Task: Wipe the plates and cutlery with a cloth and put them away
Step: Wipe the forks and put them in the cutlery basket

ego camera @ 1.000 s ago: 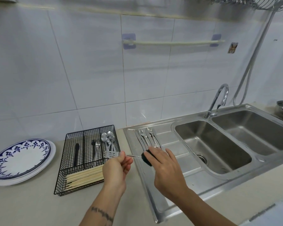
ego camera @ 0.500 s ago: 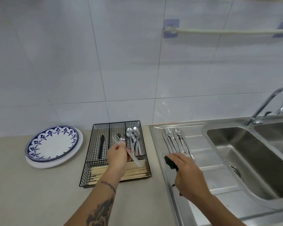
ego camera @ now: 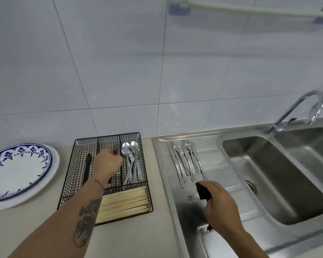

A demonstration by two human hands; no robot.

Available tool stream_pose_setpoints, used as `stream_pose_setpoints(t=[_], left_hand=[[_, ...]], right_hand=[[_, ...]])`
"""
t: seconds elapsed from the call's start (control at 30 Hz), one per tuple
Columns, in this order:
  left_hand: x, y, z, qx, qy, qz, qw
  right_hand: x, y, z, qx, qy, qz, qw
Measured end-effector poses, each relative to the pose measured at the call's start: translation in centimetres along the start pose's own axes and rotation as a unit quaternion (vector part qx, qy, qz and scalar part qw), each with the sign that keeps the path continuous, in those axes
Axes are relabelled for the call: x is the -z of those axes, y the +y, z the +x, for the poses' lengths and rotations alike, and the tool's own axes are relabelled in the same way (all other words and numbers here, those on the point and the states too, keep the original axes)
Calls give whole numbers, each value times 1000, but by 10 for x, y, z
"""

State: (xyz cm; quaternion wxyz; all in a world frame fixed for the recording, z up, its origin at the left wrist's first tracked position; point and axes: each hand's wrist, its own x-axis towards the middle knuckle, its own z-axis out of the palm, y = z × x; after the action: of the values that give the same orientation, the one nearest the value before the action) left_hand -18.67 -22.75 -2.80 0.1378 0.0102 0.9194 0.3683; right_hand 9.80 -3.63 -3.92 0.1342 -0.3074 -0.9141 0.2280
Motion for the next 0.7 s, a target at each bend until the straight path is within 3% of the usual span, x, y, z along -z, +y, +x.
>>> stream_pose_setpoints(t=[0.13,0.23,0.37,0.5,0.7], left_hand=[[-41,28,-16,-145,52,52,987],[-81,67,-39,-228,-32,37,972],[-141,101,-56,-175,-140,32,974],[-186,105,-51,-104,-110,56,987],[-214,113,-40,-102,-75,165,978]], right_hand=[[8,24,18,-47,37,19,998],[6,32,27,-60,60,44,995],[-1,43,25,-63,52,71,994],[-10,58,14,-72,59,86,992],[-10,74,19,-82,63,118,988]])
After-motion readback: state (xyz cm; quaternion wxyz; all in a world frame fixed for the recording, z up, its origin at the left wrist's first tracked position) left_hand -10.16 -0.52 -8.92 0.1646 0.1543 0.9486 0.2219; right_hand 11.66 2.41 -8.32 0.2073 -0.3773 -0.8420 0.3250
